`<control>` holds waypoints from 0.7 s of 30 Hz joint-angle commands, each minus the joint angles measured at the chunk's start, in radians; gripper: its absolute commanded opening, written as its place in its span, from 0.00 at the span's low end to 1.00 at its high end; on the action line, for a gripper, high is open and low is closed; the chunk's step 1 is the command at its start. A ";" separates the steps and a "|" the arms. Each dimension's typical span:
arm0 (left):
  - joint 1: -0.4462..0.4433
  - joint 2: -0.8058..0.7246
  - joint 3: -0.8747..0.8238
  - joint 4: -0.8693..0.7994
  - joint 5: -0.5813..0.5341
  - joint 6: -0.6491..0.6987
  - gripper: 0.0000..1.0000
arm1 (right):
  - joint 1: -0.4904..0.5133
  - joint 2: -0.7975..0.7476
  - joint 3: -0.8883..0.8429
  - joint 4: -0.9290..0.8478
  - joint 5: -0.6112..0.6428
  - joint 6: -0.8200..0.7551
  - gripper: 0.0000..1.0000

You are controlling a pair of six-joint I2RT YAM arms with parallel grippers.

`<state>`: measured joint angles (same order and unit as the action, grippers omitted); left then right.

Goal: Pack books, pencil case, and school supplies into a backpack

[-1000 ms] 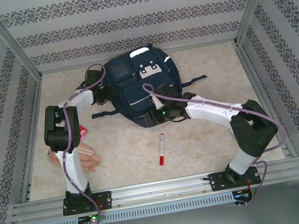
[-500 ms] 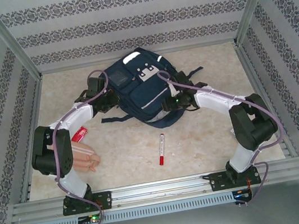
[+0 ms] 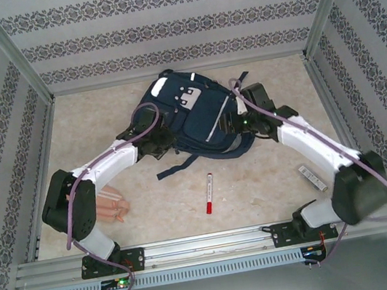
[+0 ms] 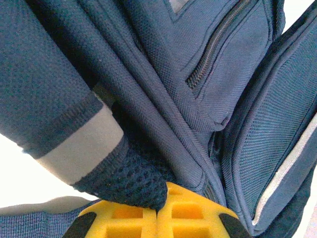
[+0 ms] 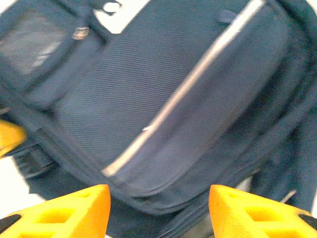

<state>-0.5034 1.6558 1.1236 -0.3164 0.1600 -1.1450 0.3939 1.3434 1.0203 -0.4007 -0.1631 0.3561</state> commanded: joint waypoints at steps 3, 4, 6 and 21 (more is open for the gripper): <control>-0.048 -0.044 -0.038 0.016 0.060 -0.239 0.00 | 0.232 -0.085 -0.202 0.125 0.068 -0.093 0.56; -0.058 -0.054 -0.052 0.024 0.060 -0.284 0.00 | 0.278 -0.087 -0.237 0.187 0.066 -0.105 0.58; -0.079 -0.074 -0.075 0.062 0.083 -0.368 0.00 | 0.367 -0.071 -0.266 0.291 0.072 -0.140 0.62; -0.139 -0.144 -0.127 0.137 0.089 -0.535 0.00 | 0.495 0.293 -0.269 0.816 0.349 -0.023 0.51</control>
<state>-0.6144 1.5635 1.0027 -0.2684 0.1703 -1.6047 0.8864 1.5860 0.7109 0.2756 0.0677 0.2432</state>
